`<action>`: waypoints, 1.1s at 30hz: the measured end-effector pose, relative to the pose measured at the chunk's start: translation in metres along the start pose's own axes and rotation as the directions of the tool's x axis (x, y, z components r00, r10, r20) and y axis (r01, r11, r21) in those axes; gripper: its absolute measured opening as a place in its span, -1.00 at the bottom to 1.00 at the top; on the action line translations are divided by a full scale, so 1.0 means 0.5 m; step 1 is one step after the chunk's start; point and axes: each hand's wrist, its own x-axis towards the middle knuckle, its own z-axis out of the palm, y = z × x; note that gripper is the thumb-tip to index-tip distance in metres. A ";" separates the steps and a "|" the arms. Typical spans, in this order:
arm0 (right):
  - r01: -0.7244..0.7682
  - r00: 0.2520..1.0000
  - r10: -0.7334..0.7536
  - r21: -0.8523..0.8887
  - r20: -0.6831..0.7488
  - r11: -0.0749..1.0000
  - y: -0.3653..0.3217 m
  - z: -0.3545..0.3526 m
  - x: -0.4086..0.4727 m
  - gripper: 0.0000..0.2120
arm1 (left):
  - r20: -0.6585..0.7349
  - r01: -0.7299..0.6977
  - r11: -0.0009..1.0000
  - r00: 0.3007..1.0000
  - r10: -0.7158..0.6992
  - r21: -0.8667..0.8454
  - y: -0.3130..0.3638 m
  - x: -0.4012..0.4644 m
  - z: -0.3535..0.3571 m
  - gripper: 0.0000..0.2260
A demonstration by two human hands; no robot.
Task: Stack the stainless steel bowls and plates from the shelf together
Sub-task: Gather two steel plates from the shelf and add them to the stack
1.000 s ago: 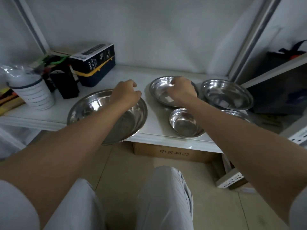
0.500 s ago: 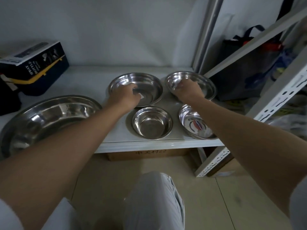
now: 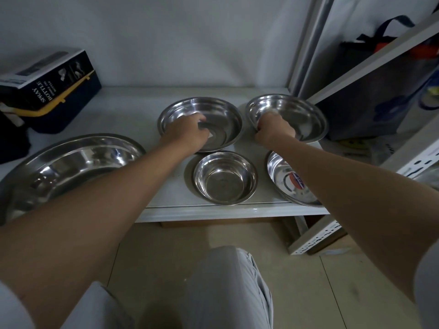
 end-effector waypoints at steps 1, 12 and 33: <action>0.004 1.000 -0.004 -0.021 -0.007 1.000 0.001 0.003 0.001 -0.67 | -0.002 0.000 1.000 1.000 0.000 -0.001 0.000 0.002 0.001 -0.56; 0.336 0.853 -0.366 -0.146 -0.371 0.930 -0.011 -0.051 -0.018 -0.67 | -0.011 -0.021 0.998 1.000 0.020 -0.065 0.004 -0.004 -0.011 -0.55; 0.681 0.690 -0.699 -0.159 -0.188 0.715 -0.181 0.043 -0.112 -0.71 | -0.025 0.056 0.998 0.998 -0.055 0.023 -0.097 -0.073 -0.077 -0.48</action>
